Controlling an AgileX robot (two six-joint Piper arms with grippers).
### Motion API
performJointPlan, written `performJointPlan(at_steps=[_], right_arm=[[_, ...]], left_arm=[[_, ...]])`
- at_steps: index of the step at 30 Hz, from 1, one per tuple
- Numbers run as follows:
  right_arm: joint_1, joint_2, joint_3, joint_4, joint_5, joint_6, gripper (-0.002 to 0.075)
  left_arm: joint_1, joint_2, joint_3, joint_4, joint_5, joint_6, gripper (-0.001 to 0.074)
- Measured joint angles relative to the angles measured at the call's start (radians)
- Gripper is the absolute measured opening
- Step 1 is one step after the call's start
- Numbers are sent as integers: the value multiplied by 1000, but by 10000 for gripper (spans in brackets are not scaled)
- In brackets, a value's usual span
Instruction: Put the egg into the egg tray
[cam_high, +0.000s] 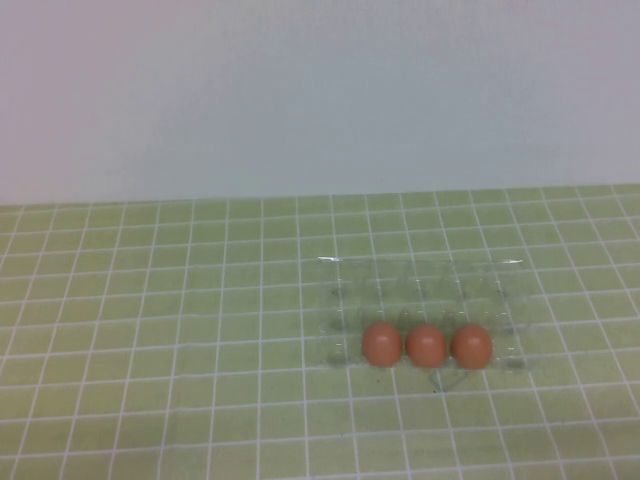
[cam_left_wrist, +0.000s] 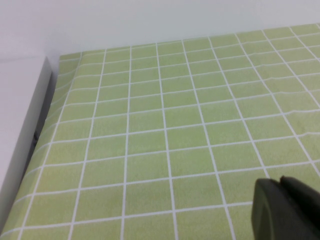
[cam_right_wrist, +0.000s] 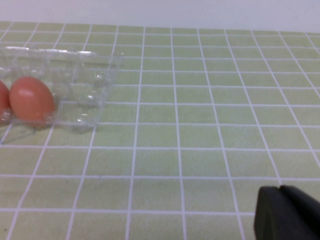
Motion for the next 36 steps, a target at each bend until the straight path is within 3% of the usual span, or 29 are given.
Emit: performJointPlan(at_steps=[36], right_arm=[[-13, 0, 0, 0, 0, 2, -2]], left_arm=[[0, 0, 0, 0, 0, 0, -1]])
